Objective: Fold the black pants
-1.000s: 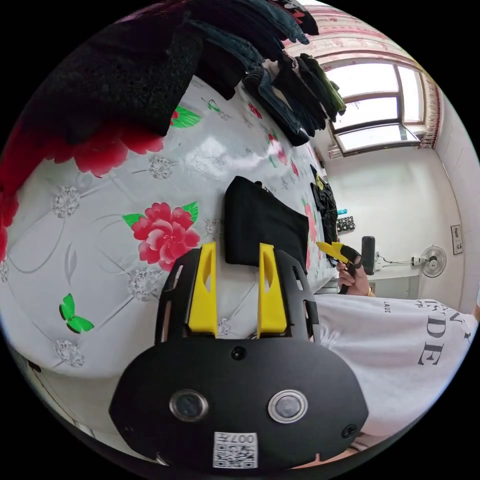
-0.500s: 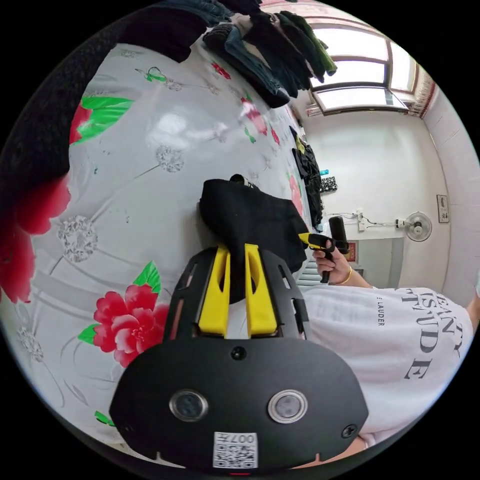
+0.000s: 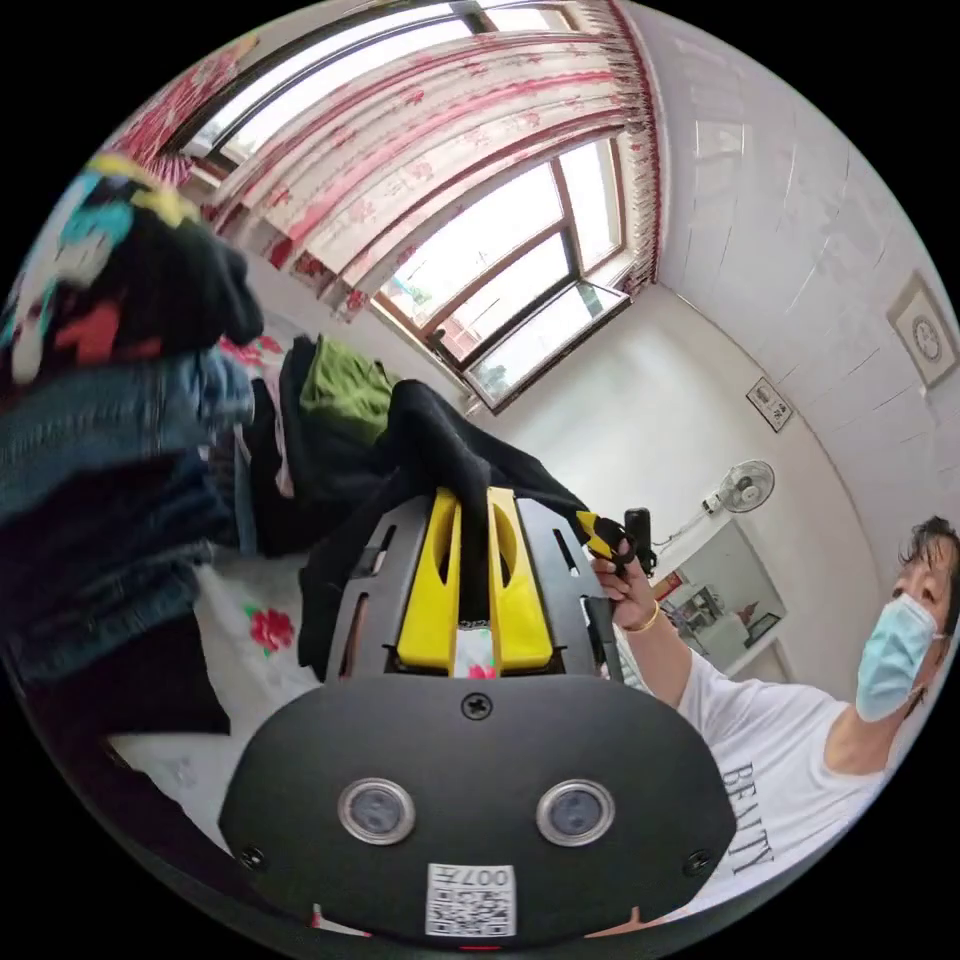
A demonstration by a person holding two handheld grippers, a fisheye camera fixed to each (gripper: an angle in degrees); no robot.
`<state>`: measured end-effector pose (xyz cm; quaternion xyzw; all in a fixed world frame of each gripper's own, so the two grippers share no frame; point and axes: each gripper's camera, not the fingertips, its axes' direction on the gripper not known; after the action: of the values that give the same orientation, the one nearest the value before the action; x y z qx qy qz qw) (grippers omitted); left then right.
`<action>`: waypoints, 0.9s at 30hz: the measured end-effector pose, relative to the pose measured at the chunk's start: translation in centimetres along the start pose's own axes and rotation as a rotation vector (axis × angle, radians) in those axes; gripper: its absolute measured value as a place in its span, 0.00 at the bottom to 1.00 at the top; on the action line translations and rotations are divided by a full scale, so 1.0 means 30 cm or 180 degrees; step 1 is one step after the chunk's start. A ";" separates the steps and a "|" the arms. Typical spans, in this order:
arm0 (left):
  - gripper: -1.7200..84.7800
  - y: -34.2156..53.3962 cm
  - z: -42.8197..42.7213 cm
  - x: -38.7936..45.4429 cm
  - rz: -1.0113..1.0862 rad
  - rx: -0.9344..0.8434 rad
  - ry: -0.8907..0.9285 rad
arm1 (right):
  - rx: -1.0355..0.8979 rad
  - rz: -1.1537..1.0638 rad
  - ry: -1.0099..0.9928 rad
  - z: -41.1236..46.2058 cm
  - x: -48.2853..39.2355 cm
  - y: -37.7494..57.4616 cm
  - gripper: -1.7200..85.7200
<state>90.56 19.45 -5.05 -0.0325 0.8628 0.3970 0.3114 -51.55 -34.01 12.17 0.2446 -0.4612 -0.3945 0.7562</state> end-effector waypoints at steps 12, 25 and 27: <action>0.14 -0.109 0.314 -0.209 -0.0296 -0.0330 -0.1301 | 0.0486 0.0636 0.0652 -0.040 0.499 -0.401 0.10; 0.11 0.372 0.607 -0.180 0.0067 -0.1073 -0.1426 | -0.0457 0.0518 0.1532 0.006 0.824 0.168 0.11; 0.11 0.579 0.662 -0.131 0.0118 -0.1489 -0.1480 | -0.0704 0.0642 0.1852 -0.004 0.876 0.347 0.11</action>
<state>98.61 44.57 -1.02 0.0040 0.6545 0.5868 0.4768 -40.66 -49.69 33.02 0.2165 -0.2021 -0.2789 0.9135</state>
